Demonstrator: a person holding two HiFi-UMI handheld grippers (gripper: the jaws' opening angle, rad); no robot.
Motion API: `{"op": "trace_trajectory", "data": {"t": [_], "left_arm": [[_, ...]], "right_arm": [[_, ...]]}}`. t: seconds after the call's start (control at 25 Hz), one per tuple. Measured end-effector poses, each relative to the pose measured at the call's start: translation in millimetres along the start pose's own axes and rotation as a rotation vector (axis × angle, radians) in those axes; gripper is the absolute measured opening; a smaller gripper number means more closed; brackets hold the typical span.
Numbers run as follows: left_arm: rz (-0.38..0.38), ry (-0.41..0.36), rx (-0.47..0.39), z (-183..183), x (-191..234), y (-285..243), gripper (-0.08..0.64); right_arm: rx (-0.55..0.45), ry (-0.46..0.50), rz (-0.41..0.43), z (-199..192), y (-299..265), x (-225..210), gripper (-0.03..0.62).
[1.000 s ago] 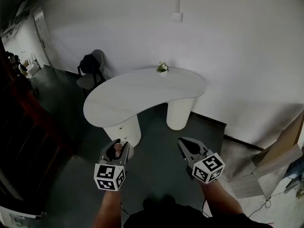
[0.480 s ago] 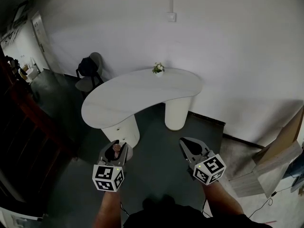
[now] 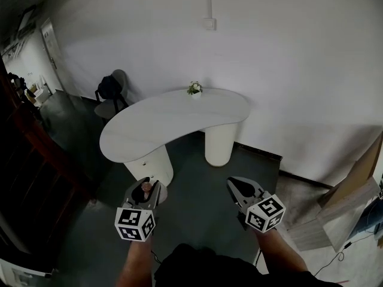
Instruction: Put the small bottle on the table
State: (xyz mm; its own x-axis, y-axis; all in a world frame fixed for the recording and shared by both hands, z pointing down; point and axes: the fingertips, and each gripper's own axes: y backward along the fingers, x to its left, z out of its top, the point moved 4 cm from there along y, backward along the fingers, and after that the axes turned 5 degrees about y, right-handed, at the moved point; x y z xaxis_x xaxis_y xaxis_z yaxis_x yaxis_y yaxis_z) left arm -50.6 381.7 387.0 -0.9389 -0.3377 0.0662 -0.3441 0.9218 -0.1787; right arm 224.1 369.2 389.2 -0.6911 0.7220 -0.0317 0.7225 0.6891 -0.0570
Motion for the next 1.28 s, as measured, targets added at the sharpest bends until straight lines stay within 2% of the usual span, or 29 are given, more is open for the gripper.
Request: {"op": "trace_trajectory", "data": {"t": [0.28,0.56,0.8,1.28], "left_arm": [[-0.025,0.015,0.011,-4.4,-5.3,-22.2,0.138],[-0.047,0.009,0.022,-4.1,12.8,-61.9,0.138],[-0.061,0.005,0.01,6.3,48.4,-110.9,0.138],[-0.104,-0.006,-0.004,29.5,149.4,-206.5,0.138]], "right_arm": [[0.03,-0.007,0.013,-6.0,-5.5,-11.7,0.011],[0.042,-0.007,0.003,-8.4,-36.6,-34.7,0.011],[0.066,-0.003,0.012,-8.5,-91.7,-61.7,0.011],[0.102,0.012,0.004,8.9,-230.3,-103.6,0.011]]}}
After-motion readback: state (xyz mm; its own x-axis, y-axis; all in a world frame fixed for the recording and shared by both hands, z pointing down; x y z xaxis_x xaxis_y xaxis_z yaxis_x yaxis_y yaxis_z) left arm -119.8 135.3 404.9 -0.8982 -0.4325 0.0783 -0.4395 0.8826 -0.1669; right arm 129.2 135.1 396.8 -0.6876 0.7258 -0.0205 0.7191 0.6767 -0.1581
